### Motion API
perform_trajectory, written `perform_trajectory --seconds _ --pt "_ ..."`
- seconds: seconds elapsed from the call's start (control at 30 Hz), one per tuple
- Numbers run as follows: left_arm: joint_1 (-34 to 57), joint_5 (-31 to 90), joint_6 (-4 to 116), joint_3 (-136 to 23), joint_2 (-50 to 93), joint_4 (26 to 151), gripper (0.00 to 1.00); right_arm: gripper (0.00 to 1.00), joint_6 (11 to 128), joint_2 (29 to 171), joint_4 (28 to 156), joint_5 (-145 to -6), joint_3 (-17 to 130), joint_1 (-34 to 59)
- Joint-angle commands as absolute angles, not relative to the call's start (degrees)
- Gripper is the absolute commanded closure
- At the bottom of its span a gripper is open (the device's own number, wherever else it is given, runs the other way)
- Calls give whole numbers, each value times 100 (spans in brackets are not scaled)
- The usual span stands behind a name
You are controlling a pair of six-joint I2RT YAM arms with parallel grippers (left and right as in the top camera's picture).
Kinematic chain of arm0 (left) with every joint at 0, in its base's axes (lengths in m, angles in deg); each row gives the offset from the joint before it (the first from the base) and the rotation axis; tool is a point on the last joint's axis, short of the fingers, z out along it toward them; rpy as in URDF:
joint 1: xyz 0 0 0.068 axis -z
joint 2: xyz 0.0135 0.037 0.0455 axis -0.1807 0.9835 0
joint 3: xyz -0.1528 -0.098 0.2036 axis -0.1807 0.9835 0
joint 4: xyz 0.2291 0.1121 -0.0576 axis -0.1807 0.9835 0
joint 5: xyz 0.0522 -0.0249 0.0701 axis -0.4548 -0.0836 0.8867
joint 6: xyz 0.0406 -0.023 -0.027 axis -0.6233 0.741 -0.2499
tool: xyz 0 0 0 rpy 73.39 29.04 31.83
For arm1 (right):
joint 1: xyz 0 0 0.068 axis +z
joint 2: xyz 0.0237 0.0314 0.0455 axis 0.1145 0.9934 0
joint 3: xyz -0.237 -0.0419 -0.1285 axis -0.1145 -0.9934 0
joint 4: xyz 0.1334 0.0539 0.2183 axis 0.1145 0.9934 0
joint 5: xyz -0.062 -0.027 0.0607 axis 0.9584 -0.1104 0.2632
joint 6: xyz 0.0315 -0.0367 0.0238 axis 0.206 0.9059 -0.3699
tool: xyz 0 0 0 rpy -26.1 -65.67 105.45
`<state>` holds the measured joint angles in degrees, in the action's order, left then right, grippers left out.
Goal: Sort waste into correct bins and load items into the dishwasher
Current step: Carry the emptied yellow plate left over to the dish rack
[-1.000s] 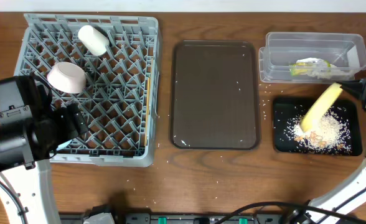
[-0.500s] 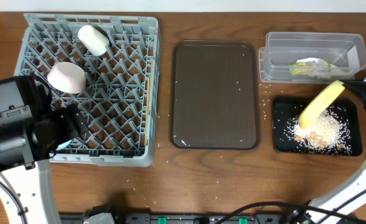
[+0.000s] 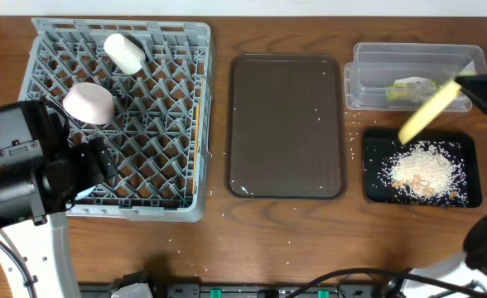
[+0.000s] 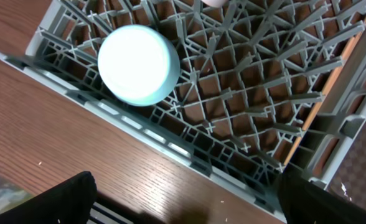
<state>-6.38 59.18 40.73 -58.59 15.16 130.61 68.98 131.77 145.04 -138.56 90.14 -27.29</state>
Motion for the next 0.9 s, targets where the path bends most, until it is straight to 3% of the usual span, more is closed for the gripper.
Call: perform_trajectory --seconds 0.0,0.17,0.37,0.47,0.67,0.87 --pt "-632 5990 4124 -5948 1502 13076 6 98 6190 12858 13857 -14079 9047 -2019" --pt "-632 5990 4124 -5948 1502 13076 6 99 4655 12779 11344 -13852 9047 -395" --pt "-632 5990 4124 -5948 1502 13076 6 99 3490 13083 8483 -12296 9045 1620" --pt "-632 5990 4124 -5948 1502 13076 6 99 3088 13393 7606 -11736 9045 2247" --pt "-632 5990 4124 -5948 1502 13076 6 99 2681 14403 5797 -12079 9045 3133" --pt "-632 5990 4124 -5948 1502 13076 6 99 2585 15367 5543 -12086 9045 3603"
